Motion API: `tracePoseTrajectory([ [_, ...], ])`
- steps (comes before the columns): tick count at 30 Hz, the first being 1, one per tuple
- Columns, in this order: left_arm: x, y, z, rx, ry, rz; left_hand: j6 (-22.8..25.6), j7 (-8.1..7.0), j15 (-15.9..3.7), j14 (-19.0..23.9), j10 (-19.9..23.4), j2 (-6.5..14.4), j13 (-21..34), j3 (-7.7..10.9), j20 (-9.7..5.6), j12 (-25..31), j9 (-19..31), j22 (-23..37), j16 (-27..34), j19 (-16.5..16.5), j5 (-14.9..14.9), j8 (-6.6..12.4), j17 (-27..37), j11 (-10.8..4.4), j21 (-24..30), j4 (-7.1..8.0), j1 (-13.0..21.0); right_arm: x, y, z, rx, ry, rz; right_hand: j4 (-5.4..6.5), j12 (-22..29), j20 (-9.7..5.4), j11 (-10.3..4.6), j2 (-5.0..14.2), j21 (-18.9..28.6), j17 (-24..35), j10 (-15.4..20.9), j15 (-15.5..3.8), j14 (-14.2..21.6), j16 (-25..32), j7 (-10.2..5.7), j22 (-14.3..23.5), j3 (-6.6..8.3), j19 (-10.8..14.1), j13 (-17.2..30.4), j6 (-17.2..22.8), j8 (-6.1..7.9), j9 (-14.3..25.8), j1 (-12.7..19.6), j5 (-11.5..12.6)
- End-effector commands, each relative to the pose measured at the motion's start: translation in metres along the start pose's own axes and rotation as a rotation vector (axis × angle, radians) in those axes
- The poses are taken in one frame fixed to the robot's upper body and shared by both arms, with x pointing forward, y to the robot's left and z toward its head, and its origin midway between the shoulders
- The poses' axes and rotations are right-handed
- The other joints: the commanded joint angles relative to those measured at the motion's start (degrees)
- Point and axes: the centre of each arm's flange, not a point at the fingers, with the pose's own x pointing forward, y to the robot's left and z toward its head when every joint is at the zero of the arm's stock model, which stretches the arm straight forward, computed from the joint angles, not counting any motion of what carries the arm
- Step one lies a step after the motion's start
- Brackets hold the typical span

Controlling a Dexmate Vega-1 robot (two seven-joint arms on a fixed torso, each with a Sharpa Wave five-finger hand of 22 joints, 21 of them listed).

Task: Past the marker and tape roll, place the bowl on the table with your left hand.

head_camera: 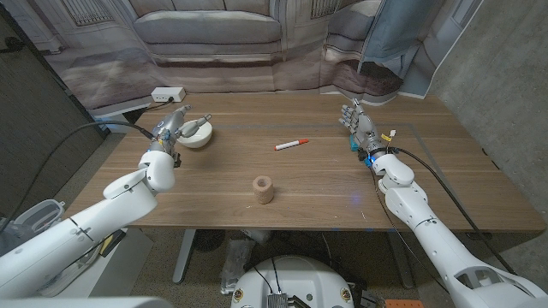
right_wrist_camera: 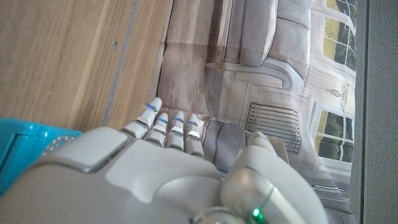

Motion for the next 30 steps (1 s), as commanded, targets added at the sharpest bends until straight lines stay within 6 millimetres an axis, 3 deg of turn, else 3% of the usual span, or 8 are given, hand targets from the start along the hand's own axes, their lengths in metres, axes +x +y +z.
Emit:
tracePoseTrajectory([
  [1,0.006,-0.005,0.001,0.052,0.008,-0.029,0.88,-0.04,-1.7,0.39,0.37,-0.13,0.21,-0.21,-2.76,-0.21,0.33,0.3,-0.24,0.83,0.27,0.04,0.12,-0.08,-0.06,-0.24,0.77,0.001,0.002,-0.001,0.003,0.008,-0.001,-0.12,0.01,-2.53,-0.04,0.47,-0.14,0.1,0.59,0.11,0.53,0.05,-0.17,0.19,-0.15,0.36,0.28,0.47,0.08,0.05,0.26,0.36],
  [30,0.007,-0.028,0.001,0.139,0.048,-0.078,1.47,-0.21,-1.72,-0.13,0.6,-0.88,0.24,-0.82,-2.73,-0.46,0.36,0.37,-0.62,1.13,0.55,-0.12,0.17,-0.17,-0.56,-0.73,1.52,0.003,0.0,0.008,0.014,0.015,0.018,0.1,0.07,-2.41,-0.02,0.74,-0.54,0.21,0.95,0.12,1.2,0.23,-0.18,0.24,-0.4,0.96,0.28,0.7,0.12,0.05,-0.28,0.26],
])
